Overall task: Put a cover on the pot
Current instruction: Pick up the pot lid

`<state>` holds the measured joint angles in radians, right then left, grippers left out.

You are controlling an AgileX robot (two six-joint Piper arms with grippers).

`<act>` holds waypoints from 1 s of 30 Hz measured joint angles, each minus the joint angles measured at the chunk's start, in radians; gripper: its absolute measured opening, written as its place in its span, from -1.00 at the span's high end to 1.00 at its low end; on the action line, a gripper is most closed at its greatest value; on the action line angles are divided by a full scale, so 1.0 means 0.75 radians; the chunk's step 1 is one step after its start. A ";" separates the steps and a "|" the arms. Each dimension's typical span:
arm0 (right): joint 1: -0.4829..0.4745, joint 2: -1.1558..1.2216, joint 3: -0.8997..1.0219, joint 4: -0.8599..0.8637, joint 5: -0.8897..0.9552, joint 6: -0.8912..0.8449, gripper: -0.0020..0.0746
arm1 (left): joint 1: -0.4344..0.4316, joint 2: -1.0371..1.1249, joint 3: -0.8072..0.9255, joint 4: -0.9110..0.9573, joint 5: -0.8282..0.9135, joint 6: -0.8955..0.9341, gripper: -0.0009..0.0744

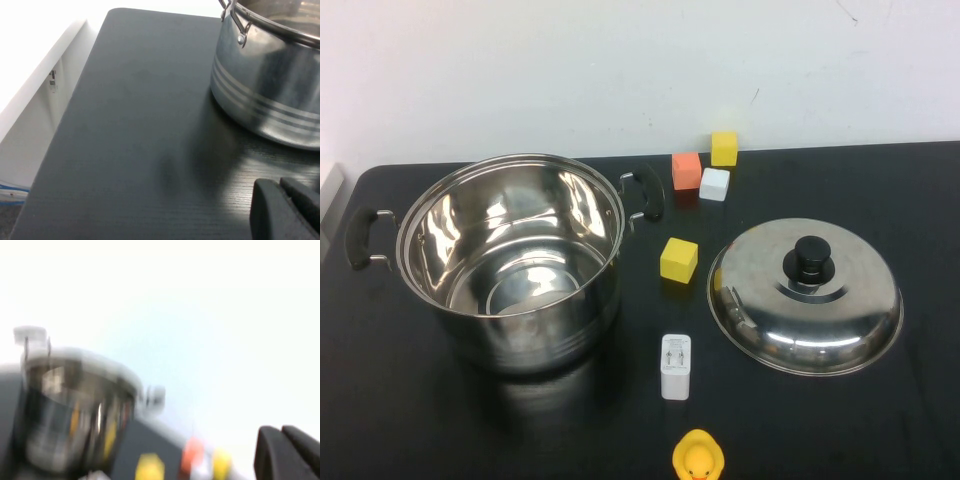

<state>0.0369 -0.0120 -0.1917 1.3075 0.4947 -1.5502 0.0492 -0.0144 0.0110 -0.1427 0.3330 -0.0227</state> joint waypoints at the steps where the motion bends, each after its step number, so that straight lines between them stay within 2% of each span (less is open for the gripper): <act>1: 0.000 -0.002 -0.002 0.126 0.000 -0.109 0.95 | 0.000 0.000 0.000 0.000 0.000 0.000 0.98; 4: 0.000 -0.002 -0.002 0.393 -0.013 -0.311 0.95 | 0.000 0.000 0.000 0.000 0.000 0.000 0.98; 7: 0.000 -0.002 -0.002 0.490 -0.025 -0.404 0.95 | 0.000 0.000 0.000 0.000 0.000 0.000 0.98; 17: 0.000 -0.002 -0.002 0.522 -0.071 -0.421 0.95 | 0.000 0.000 0.000 0.000 0.000 0.000 0.98; 30: 0.000 -0.002 -0.002 0.538 -0.346 -0.414 0.95 | 0.000 0.000 0.000 0.000 0.000 0.000 0.98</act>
<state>0.0369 -0.0137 -0.1934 1.7110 0.2350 -1.8605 0.0492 -0.0144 0.0110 -0.1427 0.3330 -0.0227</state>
